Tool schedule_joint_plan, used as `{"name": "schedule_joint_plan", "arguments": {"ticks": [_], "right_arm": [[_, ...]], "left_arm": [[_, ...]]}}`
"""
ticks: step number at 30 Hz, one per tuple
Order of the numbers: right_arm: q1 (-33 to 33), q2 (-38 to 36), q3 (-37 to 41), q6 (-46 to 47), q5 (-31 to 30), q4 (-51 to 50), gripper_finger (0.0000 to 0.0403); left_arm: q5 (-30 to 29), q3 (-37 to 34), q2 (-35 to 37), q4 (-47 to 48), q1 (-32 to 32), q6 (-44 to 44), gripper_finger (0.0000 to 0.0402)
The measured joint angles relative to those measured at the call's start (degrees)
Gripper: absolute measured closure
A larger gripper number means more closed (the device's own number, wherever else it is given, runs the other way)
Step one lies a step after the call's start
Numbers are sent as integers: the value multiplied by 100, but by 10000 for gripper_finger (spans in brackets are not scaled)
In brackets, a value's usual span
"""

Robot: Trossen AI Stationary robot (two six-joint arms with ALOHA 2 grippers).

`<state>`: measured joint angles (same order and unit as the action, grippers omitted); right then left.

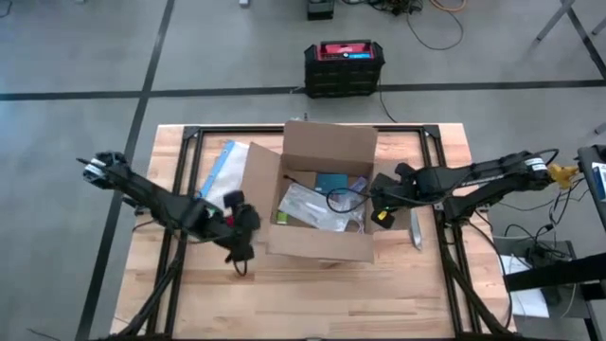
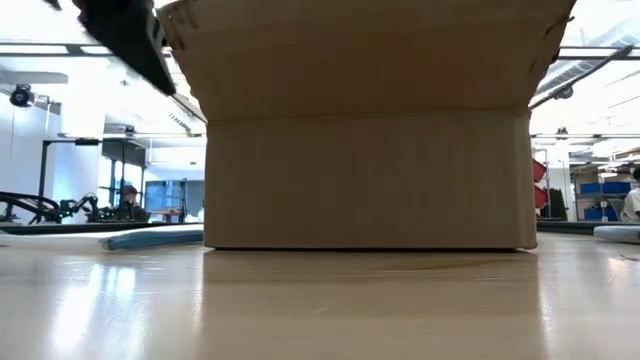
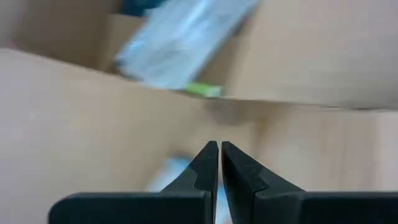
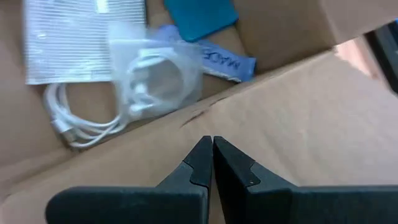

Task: Unpack boxes
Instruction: Open the cardboard box using the gray cutter, then open the blue zip bag

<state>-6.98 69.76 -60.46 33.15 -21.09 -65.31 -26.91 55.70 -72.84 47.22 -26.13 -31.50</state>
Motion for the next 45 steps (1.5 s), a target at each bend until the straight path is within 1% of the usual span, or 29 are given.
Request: {"name": "schedule_joint_plan", "arguments": {"ticks": [4,7,9,11,13,16,18,23,26,29,31,36,37,40,44,45], "right_arm": [[6,-64,-86,-50,-92,12,403],[-4,-101,-204,-110,-151,62,403],[0,-123,-204,-103,-145,51,403],[5,-157,-216,-138,-131,200,402],[-26,-183,-215,-269,13,220,395],[-43,-217,-222,-463,276,443,366],[-41,-217,-217,-582,309,460,338],[15,-212,-202,-740,205,529,263],[9,-212,-204,-739,155,840,231],[-13,-209,-200,-755,156,1146,214],[-30,-217,-204,-770,159,1260,209],[-39,-228,-245,-768,181,1484,213],[-39,-222,-294,-768,180,1502,215],[-35,-215,-484,-883,159,1730,223],[-12,-215,-713,-1442,110,2366,235],[-11,-216,-778,-1562,61,2489,238]], "left_arm": [[212,-582,154,27,-85,-582,350],[395,-944,242,109,-88,-756,314],[388,-1163,288,-293,-88,-758,290],[408,-1398,293,-400,-83,-703,268],[459,-1578,272,-685,-83,-671,247],[816,-1805,247,-668,-77,-670,222],[923,-1909,224,-912,-87,-658,207],[903,-2180,173,-1192,-77,-294,181],[852,-2437,183,-1470,-33,-220,176],[787,-2716,171,-1766,4,-223,181],[704,-2871,123,-2176,65,-234,188],[616,-3259,-6,-3123,83,-255,215],[624,-3294,-26,-3193,84,-294,224],[652,-3309,-122,-3221,92,-519,271],[766,-3302,-69,-3222,95,-561,375],[776,-3302,-11,-3186,97,-576,387]]}}
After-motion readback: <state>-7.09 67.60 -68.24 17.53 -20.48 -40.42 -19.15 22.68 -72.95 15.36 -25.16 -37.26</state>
